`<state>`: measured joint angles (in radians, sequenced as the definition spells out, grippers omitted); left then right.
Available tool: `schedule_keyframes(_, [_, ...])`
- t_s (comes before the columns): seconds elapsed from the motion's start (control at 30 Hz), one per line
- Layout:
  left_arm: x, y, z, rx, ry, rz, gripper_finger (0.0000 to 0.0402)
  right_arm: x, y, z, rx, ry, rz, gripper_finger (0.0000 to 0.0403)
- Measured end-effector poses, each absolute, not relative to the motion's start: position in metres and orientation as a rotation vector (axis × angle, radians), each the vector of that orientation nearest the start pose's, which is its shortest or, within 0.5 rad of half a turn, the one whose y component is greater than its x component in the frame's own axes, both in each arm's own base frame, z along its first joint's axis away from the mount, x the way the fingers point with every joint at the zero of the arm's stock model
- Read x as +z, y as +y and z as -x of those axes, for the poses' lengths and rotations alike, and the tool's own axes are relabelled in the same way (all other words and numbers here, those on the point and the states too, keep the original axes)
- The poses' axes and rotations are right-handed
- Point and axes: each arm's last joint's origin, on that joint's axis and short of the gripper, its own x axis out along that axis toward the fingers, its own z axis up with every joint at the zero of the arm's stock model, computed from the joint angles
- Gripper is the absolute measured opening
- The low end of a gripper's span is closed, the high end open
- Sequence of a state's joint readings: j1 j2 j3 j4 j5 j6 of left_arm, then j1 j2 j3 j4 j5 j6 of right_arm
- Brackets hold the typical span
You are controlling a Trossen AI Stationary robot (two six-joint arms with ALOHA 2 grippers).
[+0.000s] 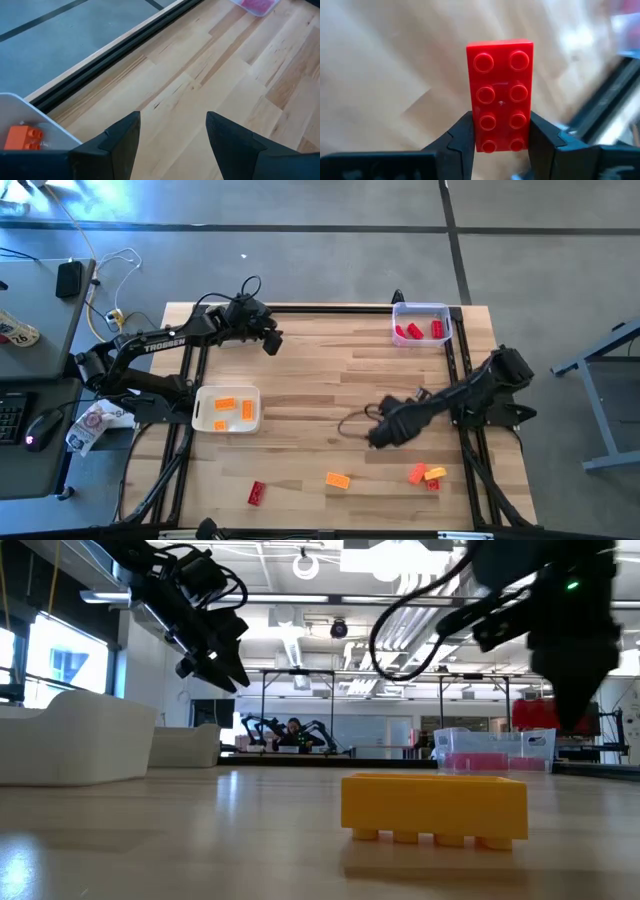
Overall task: Sort & place blocks by color
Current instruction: Put the red game piece into the transparent bin
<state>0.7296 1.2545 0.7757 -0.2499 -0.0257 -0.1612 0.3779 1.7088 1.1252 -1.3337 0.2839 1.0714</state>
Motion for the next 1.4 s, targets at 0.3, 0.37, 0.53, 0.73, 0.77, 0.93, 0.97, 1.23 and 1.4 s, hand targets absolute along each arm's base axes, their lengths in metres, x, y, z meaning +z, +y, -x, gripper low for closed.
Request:
schedule_keyframes(0.3, [0.229,0.166,-0.191,0.754,0.677,0.386,0.0211,0.193,0.026,-0.257,-0.96,1.606,-0.113,0.0113])
schedule_keyframes(0.37, [0.229,0.163,-0.194,0.734,0.684,0.367,0.0211,0.193,0.013,-0.258,-0.977,1.614,-0.107,0.0113])
schedule_keyframes(0.53, [0.229,0.153,-0.202,0.68,0.696,0.334,0.0211,0.198,-0.018,-0.256,-1.031,1.605,-0.091,0.0113])
schedule_keyframes(0.73, [0.229,0.137,-0.213,0.606,0.705,0.306,0.0211,0.217,-0.05,-0.245,-1.115,1.527,-0.098,0.0113])
schedule_keyframes(0.77, [0.229,0.134,-0.215,0.592,0.707,0.301,0.0211,0.221,-0.055,-0.242,-1.131,1.513,-0.107,0.0113])
schedule_keyframes(0.93, [0.229,0.117,-0.225,0.521,0.715,0.273,0.0211,0.235,-0.083,-0.228,-1.218,1.447,-0.134,0.0113])
schedule_keyframes(0.97, [0.229,0.114,-0.226,0.507,0.716,0.269,0.0211,0.237,-0.089,-0.226,-1.234,1.438,-0.14,0.0113])
schedule_keyframes(1.23, [0.231,0.086,-0.241,0.404,0.689,0.257,0.0211,0.236,-0.14,-0.213,-1.294,1.382,-0.276,0.0113])
schedule_keyframes(1.4, [0.234,0.066,-0.249,0.323,0.66,0.226,0.0211,0.235,-0.168,-0.209,-1.247,1.299,-0.396,0.0113])
